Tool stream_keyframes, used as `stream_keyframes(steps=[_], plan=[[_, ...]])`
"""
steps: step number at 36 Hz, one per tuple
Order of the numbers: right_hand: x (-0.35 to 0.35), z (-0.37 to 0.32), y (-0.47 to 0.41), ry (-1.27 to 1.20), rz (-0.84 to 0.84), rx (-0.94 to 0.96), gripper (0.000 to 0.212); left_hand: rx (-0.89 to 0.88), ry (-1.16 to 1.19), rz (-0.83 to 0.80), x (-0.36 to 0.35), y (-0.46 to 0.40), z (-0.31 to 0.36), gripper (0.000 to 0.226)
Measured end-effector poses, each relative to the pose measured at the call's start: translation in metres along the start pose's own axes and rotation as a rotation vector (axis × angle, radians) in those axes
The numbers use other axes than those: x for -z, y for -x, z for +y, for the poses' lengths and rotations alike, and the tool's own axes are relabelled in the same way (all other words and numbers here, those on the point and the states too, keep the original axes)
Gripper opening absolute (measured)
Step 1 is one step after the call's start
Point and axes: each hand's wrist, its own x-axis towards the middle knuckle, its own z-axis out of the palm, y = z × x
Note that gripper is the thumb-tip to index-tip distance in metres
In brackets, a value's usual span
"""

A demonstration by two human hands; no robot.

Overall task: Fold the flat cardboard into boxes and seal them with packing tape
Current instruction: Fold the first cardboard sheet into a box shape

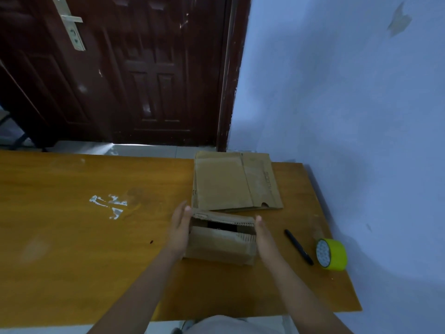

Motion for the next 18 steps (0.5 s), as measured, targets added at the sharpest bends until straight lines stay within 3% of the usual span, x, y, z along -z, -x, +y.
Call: stream_keyframes(steps=[3, 8, 16, 18], plan=[[-0.002, -0.004, 0.001, -0.229, 0.014, -0.206, 0.084, 0.221, -0.080, 0.064, 0.002, -0.006, 0.004, 0.072], [-0.006, -0.012, 0.005, -0.207, 0.005, -0.356, 0.066, 0.542, 0.035, -0.029, 0.001, -0.006, 0.018, 0.076], [0.019, -0.033, 0.028, -0.304, -0.095, -0.087, 0.025, 0.374, 0.235, 0.026, 0.024, -0.003, 0.037, 0.064], [0.026, -0.035, 0.030, -0.371, -0.092, -0.005, 0.026, 0.318, 0.223, -0.011, 0.031, -0.004, 0.039, 0.062]])
